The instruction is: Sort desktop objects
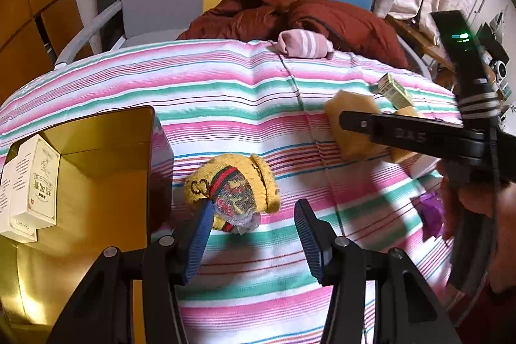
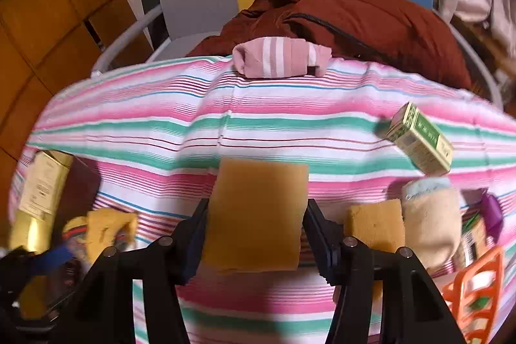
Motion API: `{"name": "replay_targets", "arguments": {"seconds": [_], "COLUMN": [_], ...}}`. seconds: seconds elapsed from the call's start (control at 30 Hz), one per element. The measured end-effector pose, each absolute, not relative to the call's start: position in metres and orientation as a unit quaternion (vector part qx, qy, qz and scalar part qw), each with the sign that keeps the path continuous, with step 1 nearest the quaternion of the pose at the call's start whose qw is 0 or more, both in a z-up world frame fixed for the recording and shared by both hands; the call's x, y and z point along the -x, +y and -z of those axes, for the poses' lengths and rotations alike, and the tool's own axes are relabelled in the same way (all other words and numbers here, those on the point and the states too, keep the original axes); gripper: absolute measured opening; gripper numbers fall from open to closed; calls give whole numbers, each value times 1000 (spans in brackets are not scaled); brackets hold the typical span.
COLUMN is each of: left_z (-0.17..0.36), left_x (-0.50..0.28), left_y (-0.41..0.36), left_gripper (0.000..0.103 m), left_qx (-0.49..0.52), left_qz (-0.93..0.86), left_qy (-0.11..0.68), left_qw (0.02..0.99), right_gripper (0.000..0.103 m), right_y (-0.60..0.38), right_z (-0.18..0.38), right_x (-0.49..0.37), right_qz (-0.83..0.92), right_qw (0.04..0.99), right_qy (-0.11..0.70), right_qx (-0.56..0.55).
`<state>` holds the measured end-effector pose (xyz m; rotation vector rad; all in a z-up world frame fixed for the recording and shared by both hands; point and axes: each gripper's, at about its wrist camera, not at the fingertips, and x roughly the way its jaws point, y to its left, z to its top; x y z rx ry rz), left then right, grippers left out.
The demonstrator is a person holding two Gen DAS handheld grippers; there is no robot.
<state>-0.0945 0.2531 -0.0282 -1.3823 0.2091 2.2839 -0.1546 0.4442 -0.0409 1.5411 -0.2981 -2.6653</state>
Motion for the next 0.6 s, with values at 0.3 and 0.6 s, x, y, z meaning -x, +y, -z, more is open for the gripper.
{"name": "replay_targets", "arguments": {"seconds": [0.3, 0.6], "left_z": [44, 43], "left_x": [109, 111], "left_y": [271, 265], "left_gripper": [74, 29], "left_qx": [513, 480], "left_qz": [-826, -843], "left_qy": [99, 117], "left_qw": [210, 210], "right_gripper": [57, 57], "right_y": [454, 459], "right_z": [36, 32], "right_x": [150, 148], "right_qz": [856, 856], "right_qw": [27, 28], "right_qy": [-129, -145], "right_qx": [-500, -495]}}
